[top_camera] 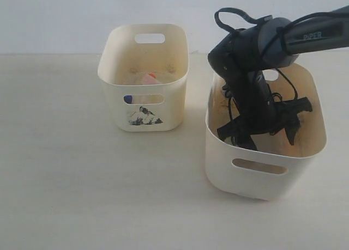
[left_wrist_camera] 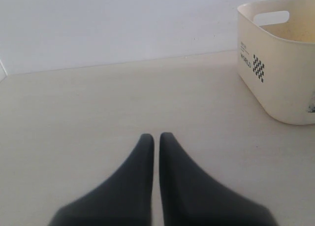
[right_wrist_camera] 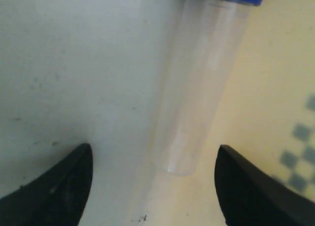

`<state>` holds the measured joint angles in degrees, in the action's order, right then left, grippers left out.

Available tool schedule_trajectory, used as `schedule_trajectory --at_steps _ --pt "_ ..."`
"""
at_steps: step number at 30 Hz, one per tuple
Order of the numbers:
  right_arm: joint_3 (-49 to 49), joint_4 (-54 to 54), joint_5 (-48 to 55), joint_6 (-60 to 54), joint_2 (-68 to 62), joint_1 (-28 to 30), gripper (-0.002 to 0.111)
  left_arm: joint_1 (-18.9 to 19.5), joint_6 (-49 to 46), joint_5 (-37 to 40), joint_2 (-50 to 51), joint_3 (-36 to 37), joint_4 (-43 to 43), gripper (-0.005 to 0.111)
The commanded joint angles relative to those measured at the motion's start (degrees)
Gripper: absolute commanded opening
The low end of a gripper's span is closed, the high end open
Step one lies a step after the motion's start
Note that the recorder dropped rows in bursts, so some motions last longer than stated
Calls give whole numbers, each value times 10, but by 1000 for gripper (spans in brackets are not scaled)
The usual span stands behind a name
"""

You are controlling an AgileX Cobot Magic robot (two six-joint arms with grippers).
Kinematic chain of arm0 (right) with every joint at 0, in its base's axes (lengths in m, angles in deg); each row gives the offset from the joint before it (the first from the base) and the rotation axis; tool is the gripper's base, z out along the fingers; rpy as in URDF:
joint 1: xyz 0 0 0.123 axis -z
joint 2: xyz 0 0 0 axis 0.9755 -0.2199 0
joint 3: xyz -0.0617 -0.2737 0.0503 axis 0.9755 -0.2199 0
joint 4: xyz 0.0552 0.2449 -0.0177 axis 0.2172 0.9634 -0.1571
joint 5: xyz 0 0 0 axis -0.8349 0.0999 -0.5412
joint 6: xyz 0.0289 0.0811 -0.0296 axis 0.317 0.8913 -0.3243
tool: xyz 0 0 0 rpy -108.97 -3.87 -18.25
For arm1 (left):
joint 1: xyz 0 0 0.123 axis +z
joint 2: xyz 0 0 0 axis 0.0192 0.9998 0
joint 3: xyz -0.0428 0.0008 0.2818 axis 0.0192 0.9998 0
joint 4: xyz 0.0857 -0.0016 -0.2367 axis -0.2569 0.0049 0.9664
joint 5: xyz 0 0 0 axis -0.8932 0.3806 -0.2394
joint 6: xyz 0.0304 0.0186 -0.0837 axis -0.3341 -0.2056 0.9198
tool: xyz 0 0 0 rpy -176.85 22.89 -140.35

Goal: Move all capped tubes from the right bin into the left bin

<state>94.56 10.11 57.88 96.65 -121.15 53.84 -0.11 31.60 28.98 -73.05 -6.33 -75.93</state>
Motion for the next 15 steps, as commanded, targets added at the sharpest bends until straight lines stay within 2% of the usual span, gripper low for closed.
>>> schedule_trajectory --at_steps 1,3,5,6,7,8,10,12,15 --pt "-3 4 2 -10 -26 0 67 1 7 -8 -1 -2 4 4" --pt "-3 3 2 -9 -30 0 67 1 7 -8 -1 -2 4 4" --pt "-3 3 2 -9 -30 0 56 1 7 -8 -1 -2 4 4" --pt "-3 3 2 -10 -30 0 40 1 7 -8 -1 -2 4 4" --pt "-3 3 2 -13 -30 0 32 1 7 -8 -1 -2 4 4" --pt "-3 3 2 -27 -30 0 19 1 7 -8 -1 -2 4 4" --pt "-3 1 2 -36 -30 0 5 1 7 -8 -1 -2 4 4" --pt "-3 -1 2 -37 -30 0 4 1 7 -8 -1 -2 4 4" --pt "-3 -7 2 -50 -30 0 15 1 7 -8 -1 -2 4 4"
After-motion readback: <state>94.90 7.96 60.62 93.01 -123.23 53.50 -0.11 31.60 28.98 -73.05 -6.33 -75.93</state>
